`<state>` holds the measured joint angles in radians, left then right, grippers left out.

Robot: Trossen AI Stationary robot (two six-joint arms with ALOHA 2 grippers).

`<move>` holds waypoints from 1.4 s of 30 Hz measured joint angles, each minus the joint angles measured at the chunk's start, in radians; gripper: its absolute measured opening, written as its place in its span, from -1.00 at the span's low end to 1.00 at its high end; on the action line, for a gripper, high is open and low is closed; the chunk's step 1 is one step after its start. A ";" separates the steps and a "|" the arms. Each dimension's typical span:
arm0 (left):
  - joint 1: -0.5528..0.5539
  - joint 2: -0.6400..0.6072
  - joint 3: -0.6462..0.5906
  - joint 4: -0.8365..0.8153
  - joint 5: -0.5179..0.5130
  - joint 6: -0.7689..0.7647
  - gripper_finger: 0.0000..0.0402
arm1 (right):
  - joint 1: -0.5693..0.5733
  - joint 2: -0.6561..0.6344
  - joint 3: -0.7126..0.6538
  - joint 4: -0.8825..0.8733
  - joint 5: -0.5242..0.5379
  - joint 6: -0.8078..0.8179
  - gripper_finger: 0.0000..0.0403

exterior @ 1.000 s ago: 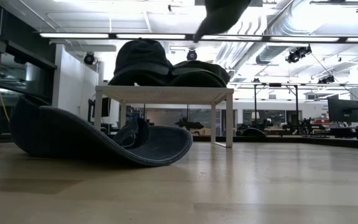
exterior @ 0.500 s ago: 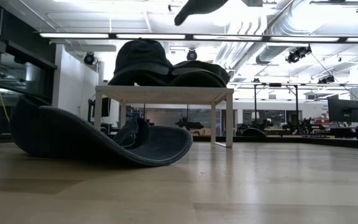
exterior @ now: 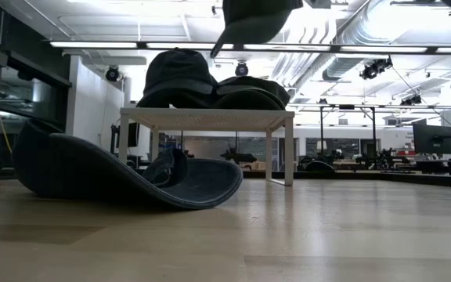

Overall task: Pick & Place hat
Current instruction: Stack the gray cap on top of the other gray cap on the shelf

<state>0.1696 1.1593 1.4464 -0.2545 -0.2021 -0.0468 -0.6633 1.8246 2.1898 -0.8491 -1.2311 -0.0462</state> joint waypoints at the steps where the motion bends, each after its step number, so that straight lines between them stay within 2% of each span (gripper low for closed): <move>1: 0.000 0.000 0.000 -0.003 0.017 -0.010 0.15 | -0.004 0.005 -0.006 0.000 -0.003 -0.007 -0.90; 11: 0.000 0.000 0.000 -0.042 0.067 -0.052 0.15 | -0.031 0.038 -0.028 -0.014 -0.018 -0.053 -0.90; 20: 0.000 0.000 0.000 -0.041 0.097 -0.082 0.15 | -0.057 0.038 -0.028 -0.115 -0.062 -0.196 -0.90; 28: 0.000 0.000 0.000 -0.041 0.097 -0.093 0.15 | -0.077 0.038 -0.028 -0.117 -0.078 -0.278 -0.90; 35: 0.000 0.000 0.000 -0.040 0.085 -0.140 0.15 | -0.075 0.035 -0.028 -0.120 -0.064 -0.274 -0.90; 42: 0.000 0.065 -0.001 0.033 0.092 -0.022 0.15 | -0.024 -0.021 -0.022 -0.167 -0.068 -0.292 -0.90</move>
<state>0.1699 1.2243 1.4456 -0.2211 -0.1104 -0.0690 -0.6873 1.8040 2.1677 -1.0164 -1.2988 -0.3379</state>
